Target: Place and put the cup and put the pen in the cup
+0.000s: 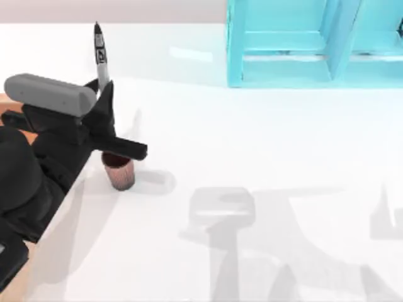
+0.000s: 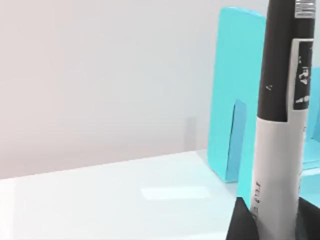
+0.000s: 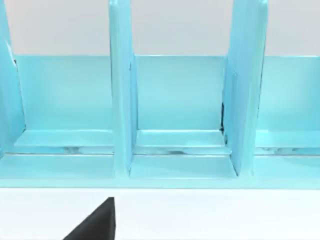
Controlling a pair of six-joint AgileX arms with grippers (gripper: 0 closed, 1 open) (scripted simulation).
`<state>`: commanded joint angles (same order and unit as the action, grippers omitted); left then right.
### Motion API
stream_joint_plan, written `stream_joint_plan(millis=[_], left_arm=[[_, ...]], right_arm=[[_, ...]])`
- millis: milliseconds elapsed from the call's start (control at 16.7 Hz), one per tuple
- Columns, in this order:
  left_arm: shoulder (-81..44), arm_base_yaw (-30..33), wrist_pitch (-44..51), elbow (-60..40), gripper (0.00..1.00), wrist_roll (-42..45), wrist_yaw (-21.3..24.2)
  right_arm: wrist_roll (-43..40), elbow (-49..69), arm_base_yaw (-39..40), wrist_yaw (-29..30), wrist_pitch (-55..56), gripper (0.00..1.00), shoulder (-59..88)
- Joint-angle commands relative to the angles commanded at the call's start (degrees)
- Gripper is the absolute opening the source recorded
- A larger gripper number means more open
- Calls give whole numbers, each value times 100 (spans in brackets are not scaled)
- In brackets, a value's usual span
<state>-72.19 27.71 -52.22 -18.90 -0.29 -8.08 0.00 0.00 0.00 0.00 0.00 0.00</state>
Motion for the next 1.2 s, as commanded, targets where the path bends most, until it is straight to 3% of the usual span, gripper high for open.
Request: stream_joint_plan(millis=[300,720,1200], left_arm=[[555,-103,-1326,976,0,198,76],[562,-90,-1446,1038,0,220,82],[-1018,-217,-2477,524,0,205,233]], right_arm=[[0,0,0,0,0,100,0],[0,0,0,0,0,100,0],[0,0,0,0,0,100,0]])
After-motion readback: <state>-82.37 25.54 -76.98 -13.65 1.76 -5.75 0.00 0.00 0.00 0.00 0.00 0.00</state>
